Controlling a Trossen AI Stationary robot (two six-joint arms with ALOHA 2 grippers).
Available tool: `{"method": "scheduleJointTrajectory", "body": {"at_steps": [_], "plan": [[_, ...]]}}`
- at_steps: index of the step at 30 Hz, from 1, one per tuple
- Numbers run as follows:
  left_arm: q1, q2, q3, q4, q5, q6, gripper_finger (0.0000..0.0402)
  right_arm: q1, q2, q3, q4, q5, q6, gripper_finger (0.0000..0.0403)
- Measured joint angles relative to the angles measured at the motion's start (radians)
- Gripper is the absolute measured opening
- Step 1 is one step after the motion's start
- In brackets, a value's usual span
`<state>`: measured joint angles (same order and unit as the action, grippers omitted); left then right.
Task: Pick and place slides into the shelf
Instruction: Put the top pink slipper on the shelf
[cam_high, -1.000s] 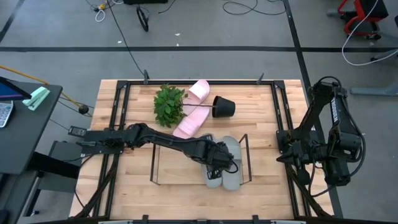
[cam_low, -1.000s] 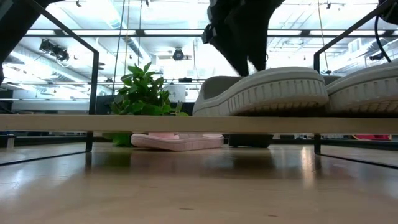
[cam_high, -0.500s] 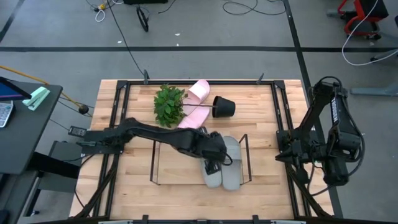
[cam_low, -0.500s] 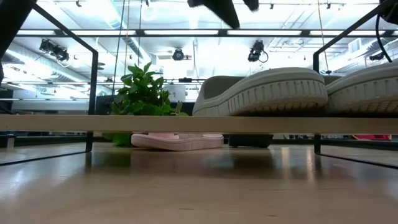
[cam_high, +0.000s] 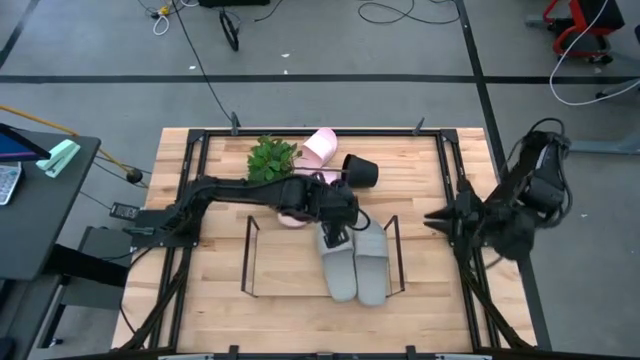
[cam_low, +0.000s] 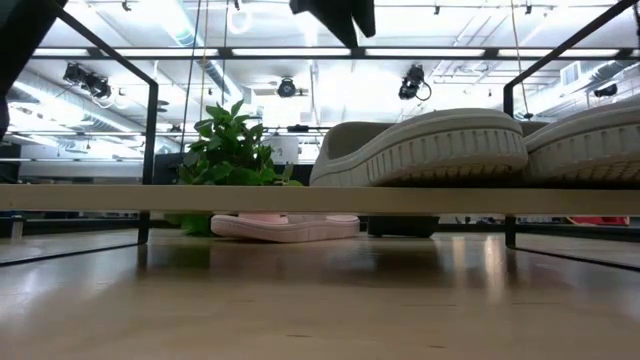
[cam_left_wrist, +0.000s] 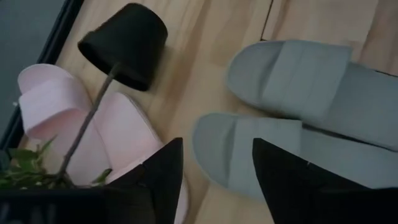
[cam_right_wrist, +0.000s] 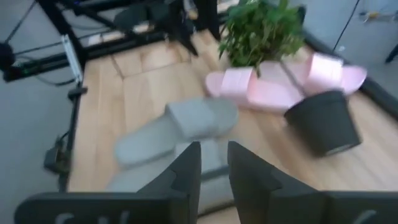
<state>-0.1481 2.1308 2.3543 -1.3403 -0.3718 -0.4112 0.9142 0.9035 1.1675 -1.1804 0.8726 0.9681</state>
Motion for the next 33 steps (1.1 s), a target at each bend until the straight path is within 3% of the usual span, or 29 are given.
{"method": "scheduleJointTrajectory", "body": {"at_steps": [8, 17, 22, 28, 33], "plan": [[0.072, 0.001, -0.046, 0.047, 0.065, 0.095, 0.0193, -0.346, -0.015, 0.000, 0.131, -0.193, -0.283, 0.0100], [0.118, -0.055, -0.194, 0.309, 0.151, 0.161, 0.0174, -0.688, -0.013, 0.000, 0.259, -0.437, -0.519, 0.0101], [0.126, -0.167, -0.404, 0.429, 0.160, 0.155, 0.0167, -0.852, 0.004, 0.000, 0.299, -0.563, -0.595, 0.0102], [0.154, -0.416, -0.758, 0.629, 0.157, 0.083, 0.0165, -1.026, 0.073, 0.000, 0.371, -0.730, -0.676, 0.0103], [0.176, -0.611, -0.957, 0.719, 0.156, 0.035, 0.0159, -1.156, 0.170, 0.000, 0.492, -0.871, -0.702, 0.0103]]}}
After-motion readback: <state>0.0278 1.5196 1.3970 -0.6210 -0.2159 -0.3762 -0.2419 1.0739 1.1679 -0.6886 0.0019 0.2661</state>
